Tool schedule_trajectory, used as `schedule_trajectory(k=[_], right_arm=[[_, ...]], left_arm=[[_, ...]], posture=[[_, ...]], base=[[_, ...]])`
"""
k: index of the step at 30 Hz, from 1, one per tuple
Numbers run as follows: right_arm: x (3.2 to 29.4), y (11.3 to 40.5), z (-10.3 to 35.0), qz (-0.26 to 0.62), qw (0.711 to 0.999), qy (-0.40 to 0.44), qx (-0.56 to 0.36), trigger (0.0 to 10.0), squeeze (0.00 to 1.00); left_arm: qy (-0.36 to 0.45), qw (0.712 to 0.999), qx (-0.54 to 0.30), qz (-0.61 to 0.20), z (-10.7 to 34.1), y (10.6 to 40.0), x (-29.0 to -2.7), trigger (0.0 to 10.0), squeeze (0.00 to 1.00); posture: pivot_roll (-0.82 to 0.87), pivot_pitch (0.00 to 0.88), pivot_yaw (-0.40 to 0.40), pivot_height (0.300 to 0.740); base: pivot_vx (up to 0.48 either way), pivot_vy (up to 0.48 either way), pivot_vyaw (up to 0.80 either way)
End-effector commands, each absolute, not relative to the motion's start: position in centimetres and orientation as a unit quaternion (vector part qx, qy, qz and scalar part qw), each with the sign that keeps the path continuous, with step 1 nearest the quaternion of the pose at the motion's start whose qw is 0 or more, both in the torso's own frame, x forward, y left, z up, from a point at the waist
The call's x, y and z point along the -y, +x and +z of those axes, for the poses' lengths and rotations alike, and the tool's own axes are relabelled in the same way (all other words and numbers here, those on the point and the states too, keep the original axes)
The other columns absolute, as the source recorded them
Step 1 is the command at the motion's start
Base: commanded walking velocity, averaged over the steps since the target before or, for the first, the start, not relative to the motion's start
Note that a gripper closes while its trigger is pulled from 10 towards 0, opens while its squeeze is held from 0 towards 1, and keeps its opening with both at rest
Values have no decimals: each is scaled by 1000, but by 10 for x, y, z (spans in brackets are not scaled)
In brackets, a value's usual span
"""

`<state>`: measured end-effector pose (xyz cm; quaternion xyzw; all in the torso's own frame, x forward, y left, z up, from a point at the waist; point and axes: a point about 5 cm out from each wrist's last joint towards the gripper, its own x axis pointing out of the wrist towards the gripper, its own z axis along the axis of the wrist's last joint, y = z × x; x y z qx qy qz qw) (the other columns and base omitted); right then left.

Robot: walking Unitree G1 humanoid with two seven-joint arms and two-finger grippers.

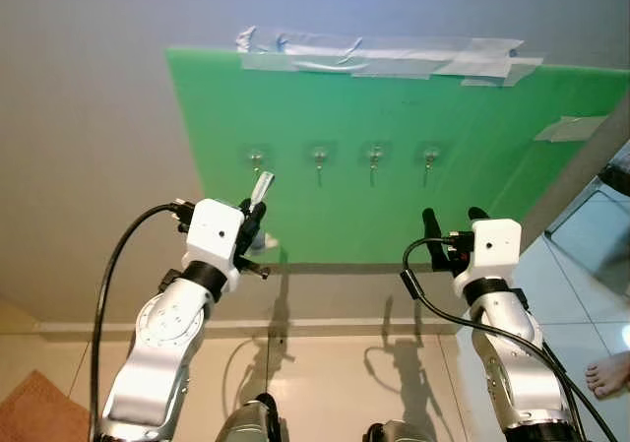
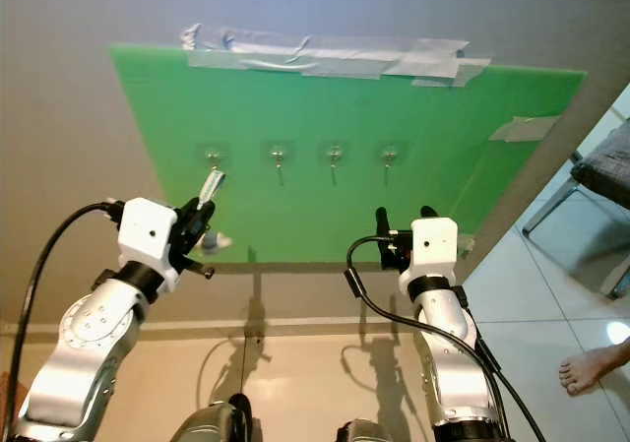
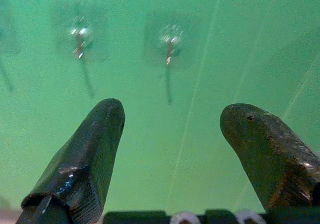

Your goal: Hang keys on a hook

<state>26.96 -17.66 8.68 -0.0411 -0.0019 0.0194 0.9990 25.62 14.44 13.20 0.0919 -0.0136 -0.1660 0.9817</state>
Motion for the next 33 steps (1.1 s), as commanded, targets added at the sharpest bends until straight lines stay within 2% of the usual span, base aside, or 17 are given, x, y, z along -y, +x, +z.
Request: schedule_trajectory(k=[1,6,8,13,21,26,33], right_arm=[[180,268,82,17,999,-41,-13,10000,161],[172,267,83,29,999,-37,-17,10000,165],[171,265,83,32,999,-39,-18,10000,165],[178,262,88,25,999,-44,-13,10000,165],[182,257,87,16,999,-45,-21,10000,165],[177,261,87,23,998,-45,-24,10000,165],[169,268,86,40,998,-45,-26,10000,184]], left_arm=[[87,979,17,-184,134,258,-134,0,0],[57,965,13,-254,135,281,-104,0,0],[57,964,16,-260,136,289,-102,0,0],[40,971,16,-236,140,295,-108,0,0],[30,978,13,-208,135,288,-104,0,0],[30,980,9,-194,134,288,-105,0,0],[41,985,14,-164,137,289,-110,0,0]], posture=[[-78,94,-10,740],[-83,102,-33,740],[-97,104,-35,740],[-138,112,-35,740],[-153,108,-25,740],[-129,98,-27,740],[-86,95,-42,740]], base=[[0,0,0],[0,0,0],[0,0,0],[0,0,0],[0,0,0],[0,-455,0],[309,-364,796]])
